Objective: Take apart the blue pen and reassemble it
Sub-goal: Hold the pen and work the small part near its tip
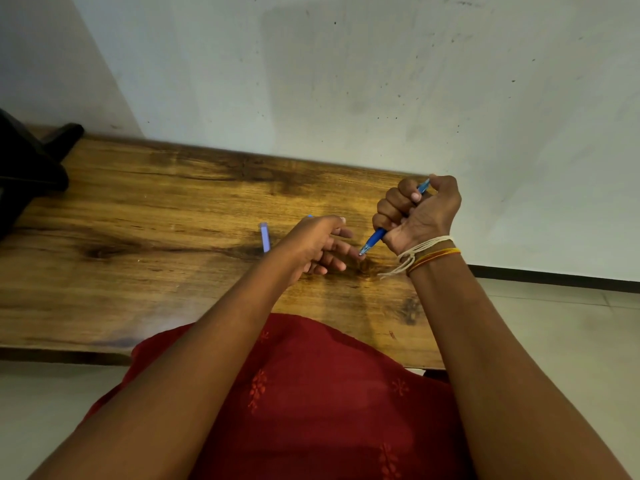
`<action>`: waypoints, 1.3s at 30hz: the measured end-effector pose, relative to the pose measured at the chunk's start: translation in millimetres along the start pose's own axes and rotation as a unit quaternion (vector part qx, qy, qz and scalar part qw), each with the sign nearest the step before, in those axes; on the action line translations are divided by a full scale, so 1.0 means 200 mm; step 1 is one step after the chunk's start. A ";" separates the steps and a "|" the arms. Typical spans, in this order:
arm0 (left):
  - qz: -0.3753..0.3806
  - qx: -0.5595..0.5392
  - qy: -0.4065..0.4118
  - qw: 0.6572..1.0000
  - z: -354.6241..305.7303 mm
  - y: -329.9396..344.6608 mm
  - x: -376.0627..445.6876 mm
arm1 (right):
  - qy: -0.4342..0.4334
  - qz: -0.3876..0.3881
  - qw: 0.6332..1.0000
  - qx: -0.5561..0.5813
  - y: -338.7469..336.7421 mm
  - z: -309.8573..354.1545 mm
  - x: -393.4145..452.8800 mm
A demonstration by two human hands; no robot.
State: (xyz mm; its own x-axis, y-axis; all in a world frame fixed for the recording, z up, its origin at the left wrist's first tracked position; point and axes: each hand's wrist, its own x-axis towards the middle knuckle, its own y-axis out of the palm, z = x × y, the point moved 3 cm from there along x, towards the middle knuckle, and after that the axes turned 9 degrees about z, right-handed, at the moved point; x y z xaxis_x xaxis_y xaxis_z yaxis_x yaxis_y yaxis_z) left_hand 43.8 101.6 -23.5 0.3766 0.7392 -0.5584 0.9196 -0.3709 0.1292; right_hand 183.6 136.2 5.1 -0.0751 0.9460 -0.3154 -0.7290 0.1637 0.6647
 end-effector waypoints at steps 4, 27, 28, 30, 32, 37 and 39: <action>0.002 0.002 0.000 1.000 0.00 0.00 0.01 | 0.004 -0.002 1.000 -0.003 0.00 -0.01 0.00; 0.007 0.010 -0.001 1.000 0.00 0.01 0.00 | 0.010 0.007 0.999 -0.047 0.01 0.00 0.00; 0.007 0.009 -0.001 1.000 0.00 0.01 0.00 | 0.010 0.010 0.999 -0.045 0.01 0.00 -0.01; 0.006 0.009 -0.002 1.000 0.00 0.01 0.00 | 0.009 0.012 0.999 -0.043 0.01 -0.01 -0.01; 0.005 0.009 -0.002 1.000 0.00 0.01 0.00 | 0.007 0.010 0.999 -0.045 0.01 0.00 0.00; 0.005 0.008 -0.002 1.000 0.00 0.01 0.00 | 0.006 0.008 0.999 -0.045 0.01 0.00 0.00; 0.003 0.008 0.000 1.000 0.00 0.01 -0.01 | 0.010 0.006 0.999 -0.041 0.01 -0.01 0.00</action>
State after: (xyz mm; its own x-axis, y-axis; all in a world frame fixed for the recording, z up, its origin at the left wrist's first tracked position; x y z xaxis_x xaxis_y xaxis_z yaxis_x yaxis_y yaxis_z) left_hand 45.1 100.6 -22.1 0.3828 0.7364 -0.5579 0.9151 -0.3849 0.1198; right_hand 181.0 135.3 5.4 -0.0975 0.9416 -0.3222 -0.7817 0.1280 0.6104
